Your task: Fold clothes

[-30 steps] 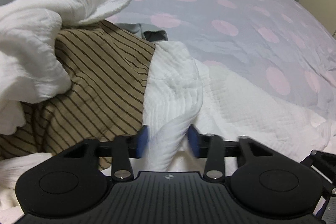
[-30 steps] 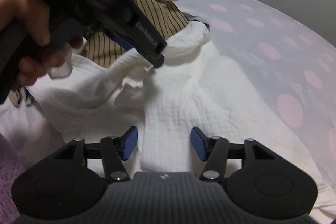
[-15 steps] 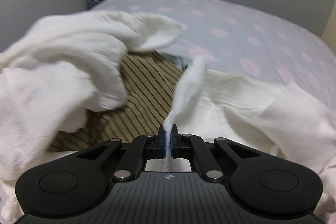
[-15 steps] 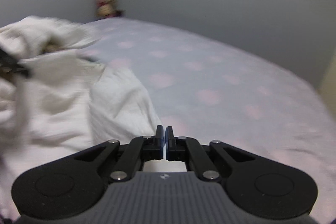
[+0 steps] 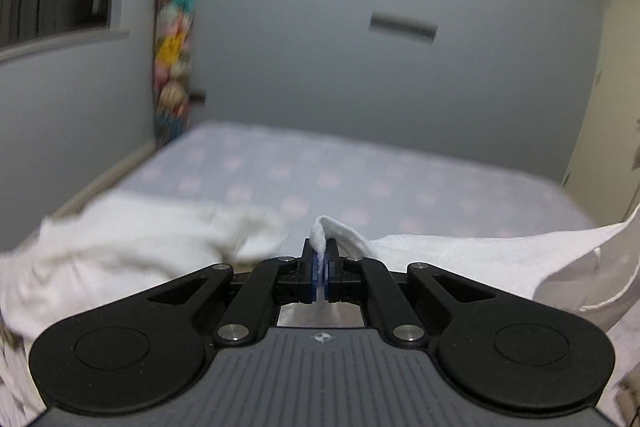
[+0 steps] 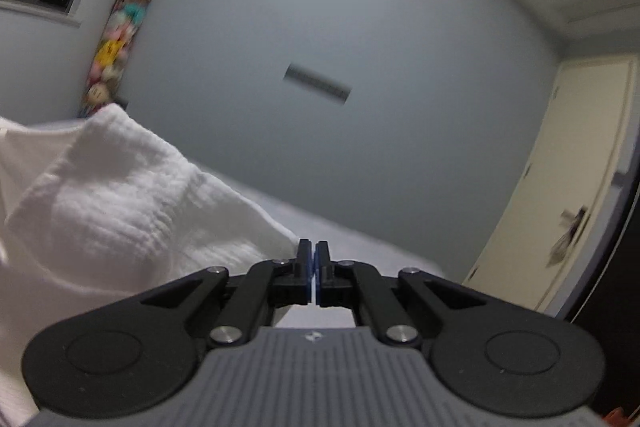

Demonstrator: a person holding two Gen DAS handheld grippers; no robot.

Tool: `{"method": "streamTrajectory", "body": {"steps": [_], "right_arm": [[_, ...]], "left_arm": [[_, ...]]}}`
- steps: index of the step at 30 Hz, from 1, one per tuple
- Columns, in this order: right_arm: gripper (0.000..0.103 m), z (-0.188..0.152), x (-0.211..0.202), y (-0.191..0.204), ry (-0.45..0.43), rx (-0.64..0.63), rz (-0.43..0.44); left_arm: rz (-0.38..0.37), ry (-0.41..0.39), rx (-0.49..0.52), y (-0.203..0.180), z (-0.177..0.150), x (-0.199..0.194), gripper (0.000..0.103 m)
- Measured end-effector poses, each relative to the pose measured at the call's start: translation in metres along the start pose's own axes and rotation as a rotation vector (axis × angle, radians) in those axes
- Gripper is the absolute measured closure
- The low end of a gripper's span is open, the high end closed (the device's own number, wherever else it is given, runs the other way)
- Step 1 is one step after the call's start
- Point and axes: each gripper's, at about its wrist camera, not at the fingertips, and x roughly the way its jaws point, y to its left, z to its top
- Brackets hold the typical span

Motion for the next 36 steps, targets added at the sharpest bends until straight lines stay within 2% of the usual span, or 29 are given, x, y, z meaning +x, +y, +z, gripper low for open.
{"method": "streamTrajectory", "body": {"steps": [4, 9, 15, 18, 19, 22, 23, 25, 28, 32, 36], "right_arm": [[0.102, 0.029, -0.037, -0.036, -0.110, 0.019, -0.060], [0.102, 0.060, -0.090, -0.079, -0.254, 0.068, -0.126], [0.102, 0.079, -0.164, -0.116, -0.426, 0.103, -0.182], [0.103, 0.085, -0.196, -0.130, -0.504, 0.115, -0.214], [0.103, 0.086, -0.202, -0.131, -0.525, 0.117, -0.232], [0.103, 0.091, -0.212, -0.138, -0.543, 0.151, -0.235], [0.103, 0.091, -0.212, -0.141, -0.536, 0.173, -0.219], [0.103, 0.086, -0.197, -0.133, -0.471, 0.189, -0.143], [0.103, 0.078, -0.173, -0.122, -0.373, 0.214, -0.030], [0.103, 0.031, -0.130, -0.076, -0.170, 0.251, 0.172], [0.102, -0.024, -0.094, -0.022, 0.048, 0.269, 0.352]], "left_arm": [[-0.047, -0.159, 0.026, -0.023, 0.036, -0.058, 0.102], [-0.089, -0.390, 0.037, -0.041, 0.066, -0.136, 0.102], [-0.143, -0.665, 0.009, -0.043, 0.076, -0.221, 0.102], [-0.157, -0.761, -0.001, -0.044, 0.077, -0.247, 0.102], [-0.160, -0.770, -0.004, -0.043, 0.077, -0.251, 0.102], [-0.204, -0.722, -0.020, -0.039, 0.083, -0.244, 0.102], [-0.210, -0.676, -0.012, -0.038, 0.084, -0.232, 0.102], [-0.177, -0.582, 0.025, -0.039, 0.082, -0.203, 0.102], [-0.147, -0.400, 0.063, -0.033, 0.066, -0.148, 0.102], [-0.066, -0.210, 0.108, -0.027, 0.033, -0.079, 0.102], [-0.005, -0.087, 0.097, -0.005, 0.005, -0.031, 0.102]]}}
